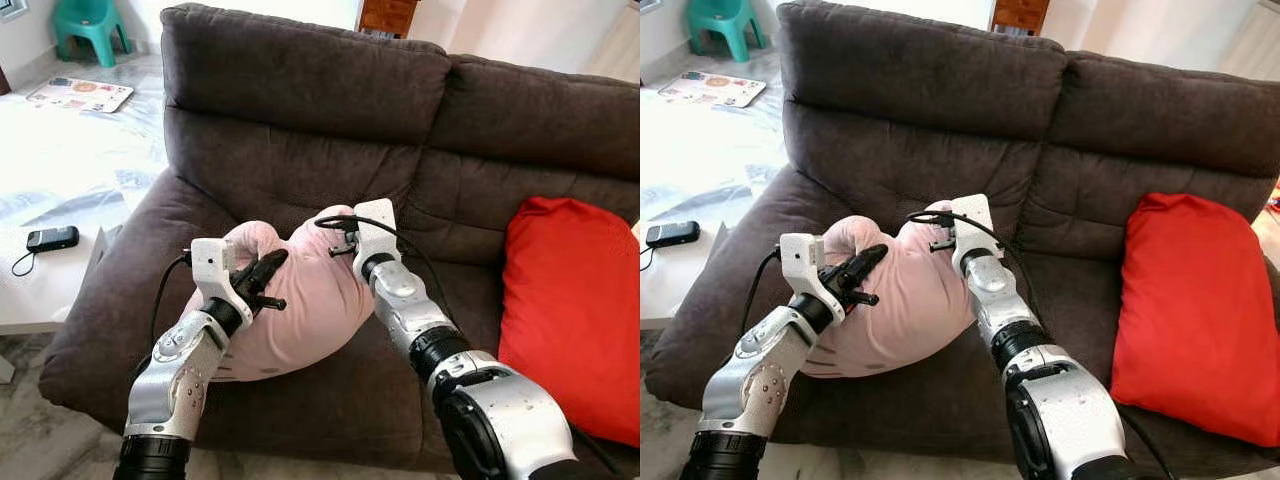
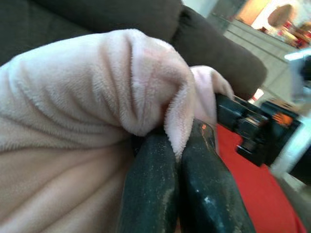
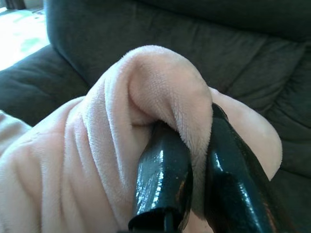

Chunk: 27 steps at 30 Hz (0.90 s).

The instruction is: Move the pillow to the sofa from floor

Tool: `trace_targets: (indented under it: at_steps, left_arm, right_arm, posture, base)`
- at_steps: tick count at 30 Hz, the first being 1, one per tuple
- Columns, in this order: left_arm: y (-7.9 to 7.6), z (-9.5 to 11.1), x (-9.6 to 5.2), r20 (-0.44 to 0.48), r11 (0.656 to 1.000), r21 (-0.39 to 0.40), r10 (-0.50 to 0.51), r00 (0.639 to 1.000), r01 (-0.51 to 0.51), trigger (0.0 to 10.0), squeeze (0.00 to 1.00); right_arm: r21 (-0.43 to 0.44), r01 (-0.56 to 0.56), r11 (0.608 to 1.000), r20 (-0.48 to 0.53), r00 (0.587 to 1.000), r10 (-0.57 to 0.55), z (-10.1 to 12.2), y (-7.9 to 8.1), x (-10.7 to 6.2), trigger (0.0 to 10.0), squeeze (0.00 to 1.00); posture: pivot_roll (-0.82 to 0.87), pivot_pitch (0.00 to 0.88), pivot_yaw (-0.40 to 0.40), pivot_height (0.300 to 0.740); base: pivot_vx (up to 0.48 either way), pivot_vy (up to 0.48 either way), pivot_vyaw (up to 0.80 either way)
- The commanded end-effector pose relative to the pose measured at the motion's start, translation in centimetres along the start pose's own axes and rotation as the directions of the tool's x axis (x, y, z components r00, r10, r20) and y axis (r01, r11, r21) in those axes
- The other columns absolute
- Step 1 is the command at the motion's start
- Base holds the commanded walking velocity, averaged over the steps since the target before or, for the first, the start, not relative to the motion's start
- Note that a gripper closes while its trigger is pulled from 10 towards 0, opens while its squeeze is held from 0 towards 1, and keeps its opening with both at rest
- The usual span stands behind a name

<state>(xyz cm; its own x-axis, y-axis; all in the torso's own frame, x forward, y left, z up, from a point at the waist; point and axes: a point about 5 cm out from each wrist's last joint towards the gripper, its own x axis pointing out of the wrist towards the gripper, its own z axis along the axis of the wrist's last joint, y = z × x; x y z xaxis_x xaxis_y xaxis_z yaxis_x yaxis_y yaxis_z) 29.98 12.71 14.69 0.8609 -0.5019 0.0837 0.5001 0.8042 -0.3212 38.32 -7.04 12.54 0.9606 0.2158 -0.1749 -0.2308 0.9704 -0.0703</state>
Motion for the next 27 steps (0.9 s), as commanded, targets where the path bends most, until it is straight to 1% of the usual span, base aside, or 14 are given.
trace_targets:
  at_steps: [1,3,5,8,10,14,16,18,19,20,23,24,25,27]
  left_arm:
    - [-3.5,0.0,0.9,-0.037,0.975,0.019,-0.221,0.975,0.222,10.0,0.00]
    - [-4.0,-1.1,-0.1,-0.124,0.952,0.045,-0.295,0.948,0.302,10.0,0.00]
    - [-4.0,-1.6,-0.6,-0.166,0.946,0.051,-0.308,0.937,0.320,10.0,0.00]
    - [-3.7,-3.0,-1.6,-0.280,0.937,0.082,-0.306,0.910,0.340,10.0,0.00]
    - [-3.5,-3.3,-2.1,-0.310,0.935,0.093,-0.300,0.902,0.343,10.0,0.00]
    - [-3.2,-3.3,-2.4,-0.323,0.935,0.101,-0.292,0.900,0.339,10.0,0.00]
    - [-3.0,-3.5,-2.5,-0.336,0.936,0.109,-0.282,0.899,0.335,10.0,0.00]
    - [-2.8,-3.6,-2.6,-0.353,0.935,0.123,-0.271,0.896,0.331,10.0,0.00]
    - [-2.7,-3.6,-2.6,-0.358,0.934,0.133,-0.266,0.895,0.331,10.0,0.00]
    - [-2.4,-3.6,-2.7,-0.358,0.938,0.145,-0.247,0.901,0.315,10.0,0.00]
    - [-2.0,-3.5,-2.9,-0.367,0.938,0.156,-0.235,0.900,0.309,10.0,0.00]
    - [-1.9,-3.4,-3.1,-0.375,0.936,0.162,-0.234,0.897,0.312,10.0,0.00]
    - [-1.9,-3.4,-3.1,-0.375,0.936,0.162,-0.234,0.897,0.312,10.0,0.00]
    - [-1.3,-3.1,-3.3,-0.373,0.940,0.188,-0.201,0.906,0.286,10.0,0.00]
  right_arm:
    - [-0.015,-0.059,0.998,0.094,0.994,0.061,2.6,1.9,0.5,10.0,0.00]
    - [-0.006,-0.049,0.999,0.093,0.994,0.050,2.5,1.8,0.5,10.0,0.00]
    - [-0.003,-0.046,0.999,0.091,0.995,0.047,2.5,1.7,0.5,10.0,0.00]
    - [0.002,-0.031,1.000,0.087,0.996,0.031,2.3,1.5,0.4,10.0,0.00]
    - [0.005,-0.017,1.000,0.084,0.996,0.016,2.3,1.3,0.4,10.0,0.00]
    - [0.024,-0.017,1.000,0.086,0.996,0.015,2.4,1.3,0.5,10.0,0.00]
    - [0.052,-0.049,0.997,0.097,0.994,0.044,2.6,1.9,0.5,10.0,0.00]
    - [0.050,-0.106,0.993,0.120,0.988,0.099,3.1,2.8,0.5,10.0,0.00]
    - [0.041,-0.146,0.988,0.135,0.981,0.139,3.3,3.4,0.4,10.0,0.00]
    - [0.042,-0.207,0.977,0.156,0.968,0.199,3.7,4.6,0.3,10.0,0.00]
    - [0.034,-0.248,0.968,0.162,0.957,0.240,3.8,5.7,0.2,10.0,0.00]
    - [0.032,-0.272,0.962,0.161,0.951,0.264,3.8,6.3,0.1,10.0,0.00]
    - [0.032,-0.272,0.962,0.161,0.951,0.264,3.8,6.3,0.1,10.0,0.00]
    - [0.013,-0.323,0.946,0.165,0.934,0.316,3.9,7.4,0.0,10.0,0.00]
  posture:
    - [0.19,0.000,-0.182,0.740]
    - [0.19,0.000,-0.183,0.740]
    - [0.19,0.000,-0.183,0.740]
    - [0.20,0.000,-0.184,0.740]
    - [0.20,0.000,-0.189,0.740]
    - [0.21,0.000,-0.195,0.740]
    - [0.21,0.000,-0.196,0.740]
    - [0.21,0.000,-0.199,0.740]
    - [0.21,0.000,-0.199,0.740]
    - [0.21,0.000,-0.202,0.740]
    - [0.22,0.000,-0.203,0.740]
    - [0.22,0.000,-0.207,0.740]
    - [0.22,0.000,-0.207,0.740]
    - [0.22,0.000,-0.212,0.740]
  base:
    - [0.000,0.000,0.00]
    - [0.000,0.000,0.00]
    - [0.000,0.000,0.00]
    - [0.000,0.000,0.00]
    - [0.000,0.000,0.00]
    - [0.000,0.000,0.00]
    - [0.000,0.000,0.00]
    - [0.000,0.000,0.00]
    - [0.000,0.000,0.00]
    - [0.000,0.000,0.00]
    - [0.000,0.000,0.00]
    - [0.000,0.000,0.00]
    - [0.000,0.000,0.00]
    - [0.000,0.000,0.00]
